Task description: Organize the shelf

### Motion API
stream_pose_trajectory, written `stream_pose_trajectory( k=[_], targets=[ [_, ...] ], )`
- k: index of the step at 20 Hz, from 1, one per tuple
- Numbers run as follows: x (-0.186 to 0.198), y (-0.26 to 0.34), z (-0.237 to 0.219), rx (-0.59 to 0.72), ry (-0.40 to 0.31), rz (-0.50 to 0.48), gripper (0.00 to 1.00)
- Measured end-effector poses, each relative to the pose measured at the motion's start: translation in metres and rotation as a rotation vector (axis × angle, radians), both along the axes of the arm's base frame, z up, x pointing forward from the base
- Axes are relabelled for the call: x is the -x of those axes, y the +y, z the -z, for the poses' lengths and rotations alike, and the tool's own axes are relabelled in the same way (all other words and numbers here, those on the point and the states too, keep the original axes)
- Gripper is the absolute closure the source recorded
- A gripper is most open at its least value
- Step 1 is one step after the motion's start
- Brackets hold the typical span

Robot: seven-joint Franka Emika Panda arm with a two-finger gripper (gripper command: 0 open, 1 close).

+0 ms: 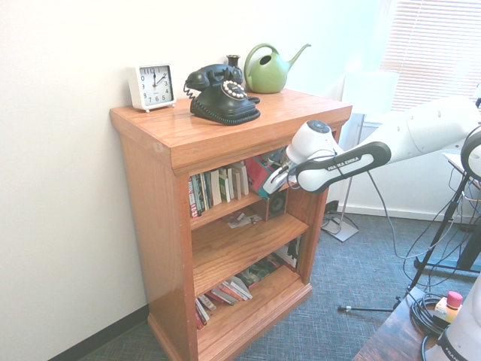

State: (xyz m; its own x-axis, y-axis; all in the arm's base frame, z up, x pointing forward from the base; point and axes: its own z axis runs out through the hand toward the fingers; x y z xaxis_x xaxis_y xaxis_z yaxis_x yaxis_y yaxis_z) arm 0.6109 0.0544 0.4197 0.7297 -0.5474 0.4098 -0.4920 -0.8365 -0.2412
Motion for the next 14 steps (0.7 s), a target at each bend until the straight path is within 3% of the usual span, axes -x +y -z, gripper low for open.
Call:
stream_pose_trajectory(
  k=[14],
  targets=[
    [0.006,0.021,-0.001,0.038,-0.015,-0.012,0.00]
  ],
)
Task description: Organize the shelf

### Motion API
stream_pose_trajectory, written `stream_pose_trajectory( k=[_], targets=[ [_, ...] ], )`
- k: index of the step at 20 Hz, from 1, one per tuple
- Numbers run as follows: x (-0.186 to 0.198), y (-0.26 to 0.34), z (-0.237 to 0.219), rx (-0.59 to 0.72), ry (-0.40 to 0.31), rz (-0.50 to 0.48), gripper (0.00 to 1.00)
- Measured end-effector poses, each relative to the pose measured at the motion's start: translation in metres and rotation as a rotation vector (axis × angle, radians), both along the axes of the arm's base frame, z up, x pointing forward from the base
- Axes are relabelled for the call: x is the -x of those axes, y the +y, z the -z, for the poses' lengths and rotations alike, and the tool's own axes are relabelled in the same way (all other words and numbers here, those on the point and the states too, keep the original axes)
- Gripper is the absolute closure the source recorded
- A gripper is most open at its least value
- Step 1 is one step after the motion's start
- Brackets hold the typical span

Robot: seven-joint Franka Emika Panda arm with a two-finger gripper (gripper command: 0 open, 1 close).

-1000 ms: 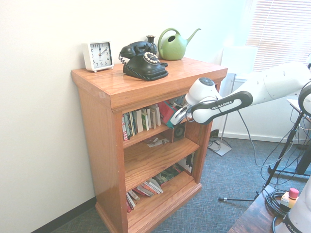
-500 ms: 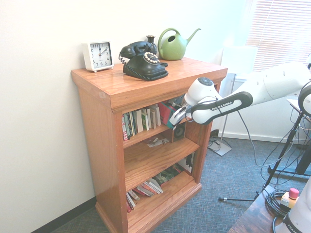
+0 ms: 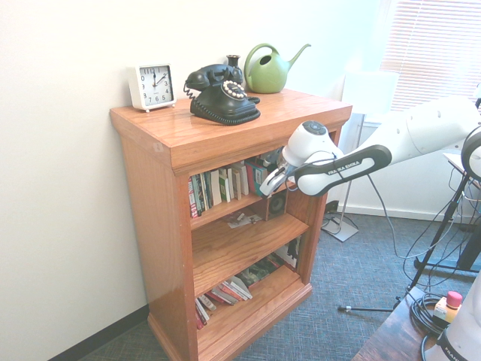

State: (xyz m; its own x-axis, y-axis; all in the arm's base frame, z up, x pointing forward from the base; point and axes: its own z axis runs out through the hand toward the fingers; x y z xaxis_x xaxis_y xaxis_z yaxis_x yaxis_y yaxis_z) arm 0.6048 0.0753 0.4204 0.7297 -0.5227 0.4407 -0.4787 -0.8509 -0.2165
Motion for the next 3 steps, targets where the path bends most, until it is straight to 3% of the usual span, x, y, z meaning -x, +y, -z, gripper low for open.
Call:
stream_pose_trajectory(
  k=[3],
  targets=[
    [0.026,0.006,0.000,0.006,0.005,0.018,0.00]
  ],
)
